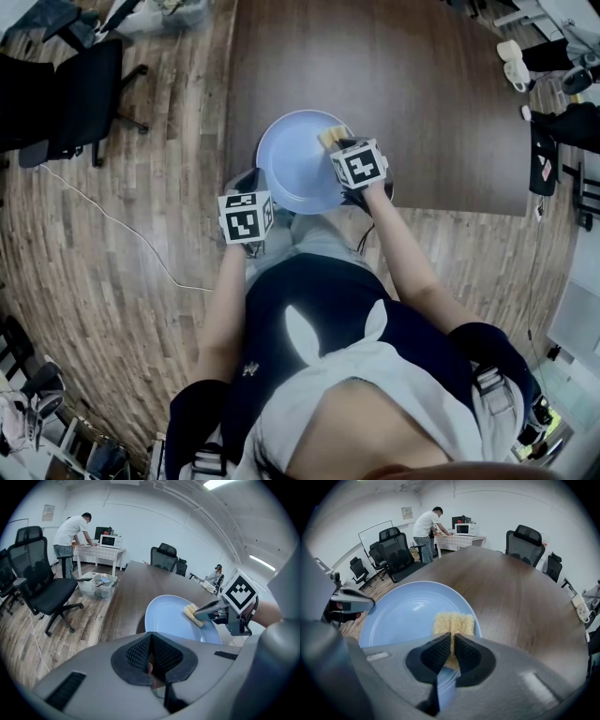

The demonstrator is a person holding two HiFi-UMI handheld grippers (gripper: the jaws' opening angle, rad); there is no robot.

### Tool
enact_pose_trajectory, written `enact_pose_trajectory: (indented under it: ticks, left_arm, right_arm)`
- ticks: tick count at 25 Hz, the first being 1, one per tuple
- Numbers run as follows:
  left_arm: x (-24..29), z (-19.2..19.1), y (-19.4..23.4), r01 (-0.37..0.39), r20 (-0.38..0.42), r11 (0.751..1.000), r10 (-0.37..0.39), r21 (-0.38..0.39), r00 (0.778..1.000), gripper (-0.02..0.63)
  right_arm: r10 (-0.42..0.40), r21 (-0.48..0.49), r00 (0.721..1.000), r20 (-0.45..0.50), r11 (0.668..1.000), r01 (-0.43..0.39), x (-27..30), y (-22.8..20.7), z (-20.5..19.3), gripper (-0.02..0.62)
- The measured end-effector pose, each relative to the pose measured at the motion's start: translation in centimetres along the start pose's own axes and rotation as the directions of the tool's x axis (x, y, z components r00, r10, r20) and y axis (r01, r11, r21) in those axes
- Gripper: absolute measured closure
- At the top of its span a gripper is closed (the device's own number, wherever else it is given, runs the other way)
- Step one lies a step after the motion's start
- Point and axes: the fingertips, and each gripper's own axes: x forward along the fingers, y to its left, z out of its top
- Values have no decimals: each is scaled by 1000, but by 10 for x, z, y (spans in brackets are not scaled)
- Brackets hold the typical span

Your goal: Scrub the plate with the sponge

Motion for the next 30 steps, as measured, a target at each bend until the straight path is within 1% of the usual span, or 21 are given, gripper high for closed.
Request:
enact_pose_trajectory:
  ticks: [17,30]
  left_arm:
    - [2,-2,1,-13,3,1000,13,-2,1000,598]
    - [-2,-3,-1,-14,4,1000,14,1,1000,598]
  right_arm:
    - [32,34,999,4,999,-33,2,7,-1,572]
    - [71,42,997,21,997,-72,-1,26,0,572]
